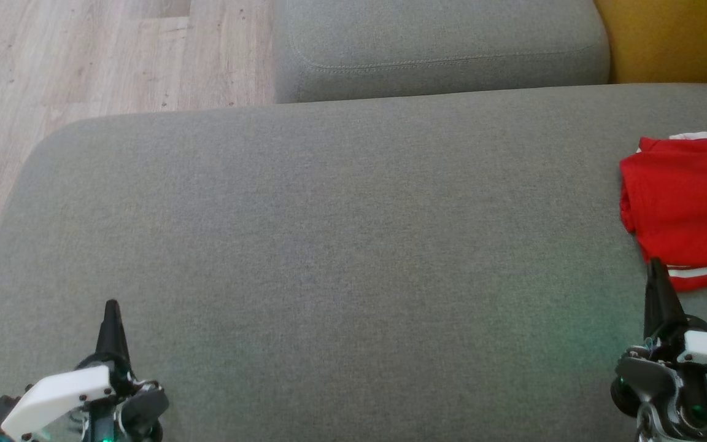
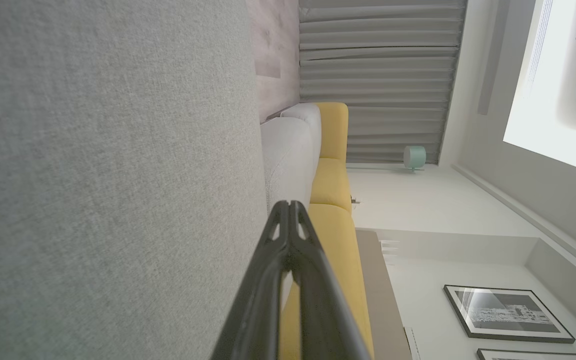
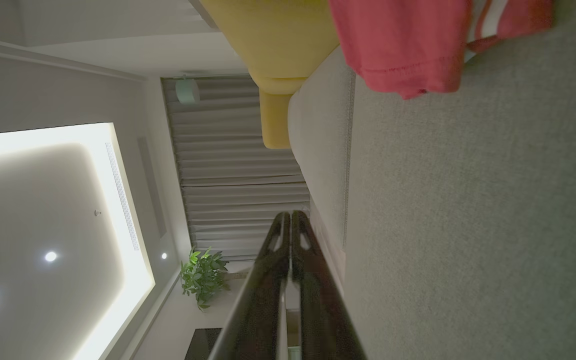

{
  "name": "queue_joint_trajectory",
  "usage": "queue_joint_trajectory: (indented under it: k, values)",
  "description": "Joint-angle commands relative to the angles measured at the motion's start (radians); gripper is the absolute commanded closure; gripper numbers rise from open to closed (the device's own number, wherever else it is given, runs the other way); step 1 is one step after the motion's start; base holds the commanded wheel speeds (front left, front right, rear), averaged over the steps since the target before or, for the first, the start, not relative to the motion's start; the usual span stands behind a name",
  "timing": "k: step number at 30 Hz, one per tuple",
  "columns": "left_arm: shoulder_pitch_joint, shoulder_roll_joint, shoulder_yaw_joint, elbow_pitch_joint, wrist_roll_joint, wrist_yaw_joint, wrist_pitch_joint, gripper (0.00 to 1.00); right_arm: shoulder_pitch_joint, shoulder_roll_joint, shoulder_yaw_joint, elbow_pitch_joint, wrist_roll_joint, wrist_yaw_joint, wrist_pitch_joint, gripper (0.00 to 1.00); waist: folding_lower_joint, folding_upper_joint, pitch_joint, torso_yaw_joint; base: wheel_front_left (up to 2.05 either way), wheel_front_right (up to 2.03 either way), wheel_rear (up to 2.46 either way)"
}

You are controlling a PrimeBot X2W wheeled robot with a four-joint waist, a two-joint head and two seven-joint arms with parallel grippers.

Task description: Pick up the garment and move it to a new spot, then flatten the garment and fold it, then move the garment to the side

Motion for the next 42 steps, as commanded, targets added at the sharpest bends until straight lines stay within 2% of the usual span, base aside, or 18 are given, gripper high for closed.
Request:
queue_joint_trajectory:
  k: [1, 42]
  values:
    - [-0.052, 0.003, 0.043, -0.029, 0.009, -0.007, 0.007, 1.00, -0.051, -0.006, 0.020, -0.031, -0.009, -0.001, 0.007, 1.00, 0.0000, 0.0000, 0.000, 0.000, 0.00, 0.00, 0.00]
    - [-0.052, 0.003, 0.043, -0.029, 0.010, -0.007, 0.008, 1.00, -0.051, -0.005, 0.020, -0.031, -0.010, -0.001, 0.007, 1.00, 0.0000, 0.0000, 0.000, 0.000, 0.00, 0.00, 0.00]
